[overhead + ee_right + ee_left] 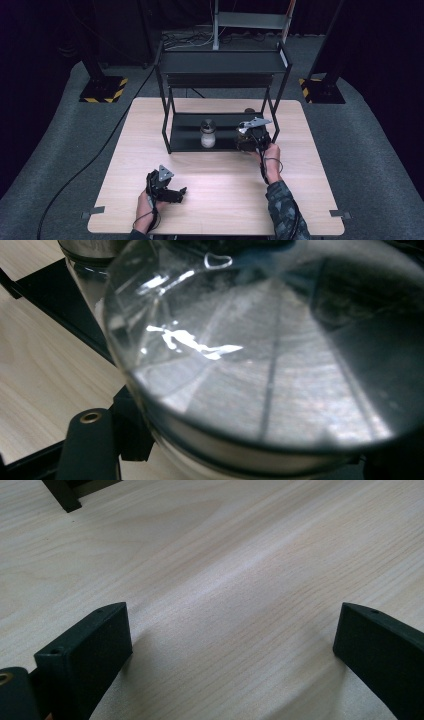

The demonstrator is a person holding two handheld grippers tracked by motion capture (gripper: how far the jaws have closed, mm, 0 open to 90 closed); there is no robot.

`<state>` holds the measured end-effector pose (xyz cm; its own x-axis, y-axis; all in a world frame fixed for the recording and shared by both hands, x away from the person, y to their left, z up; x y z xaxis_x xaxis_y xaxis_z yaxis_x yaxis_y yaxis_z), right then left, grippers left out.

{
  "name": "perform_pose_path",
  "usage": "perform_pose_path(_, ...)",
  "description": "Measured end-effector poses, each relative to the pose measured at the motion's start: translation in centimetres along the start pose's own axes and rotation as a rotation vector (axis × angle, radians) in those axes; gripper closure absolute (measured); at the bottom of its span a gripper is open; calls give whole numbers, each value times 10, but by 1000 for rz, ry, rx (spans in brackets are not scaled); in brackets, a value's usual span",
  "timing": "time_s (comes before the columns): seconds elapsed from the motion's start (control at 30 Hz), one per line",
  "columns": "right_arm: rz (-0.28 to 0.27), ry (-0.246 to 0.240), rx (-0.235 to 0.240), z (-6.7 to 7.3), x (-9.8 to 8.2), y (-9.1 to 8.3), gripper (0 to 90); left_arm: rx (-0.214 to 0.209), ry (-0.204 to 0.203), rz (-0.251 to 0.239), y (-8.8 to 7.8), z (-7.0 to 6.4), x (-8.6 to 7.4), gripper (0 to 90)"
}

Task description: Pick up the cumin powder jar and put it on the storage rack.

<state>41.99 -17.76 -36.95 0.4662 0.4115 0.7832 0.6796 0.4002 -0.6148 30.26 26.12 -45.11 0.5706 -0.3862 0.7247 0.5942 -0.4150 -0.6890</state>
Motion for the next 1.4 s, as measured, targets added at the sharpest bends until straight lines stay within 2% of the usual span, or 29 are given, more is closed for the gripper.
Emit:
perform_pose_path(0.33, -18, 5, 21, -3, 5, 4, 301, -2, -1, 1, 0, 0, 0, 17)
perform_pose_path(1.0, -26, -1, 54, 2, 9, 21, 301, 3, -1, -1, 0, 0, 0, 19)
perform_pose_path(1.1, -37, 17, 63, 1, 8, 24, 301, 3, 0, -1, 0, 0, 0, 20)
perform_pose_path(1.4, -33, 5, 62, 3, 9, 33, 301, 9, 1, -4, 0, -2, -1, 22)
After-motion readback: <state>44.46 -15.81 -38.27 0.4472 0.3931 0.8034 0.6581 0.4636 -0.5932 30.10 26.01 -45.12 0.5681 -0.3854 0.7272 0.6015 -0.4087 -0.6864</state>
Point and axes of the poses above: each handheld gripper's, and its own axes: y roughly forward along the jaws, x roughly out of its top, z roughly to its left, the point moved 2 cm from there along y, roughly forward along the jaws, and after that the axes turned 1 degree about -x, right-handed, at the moved point
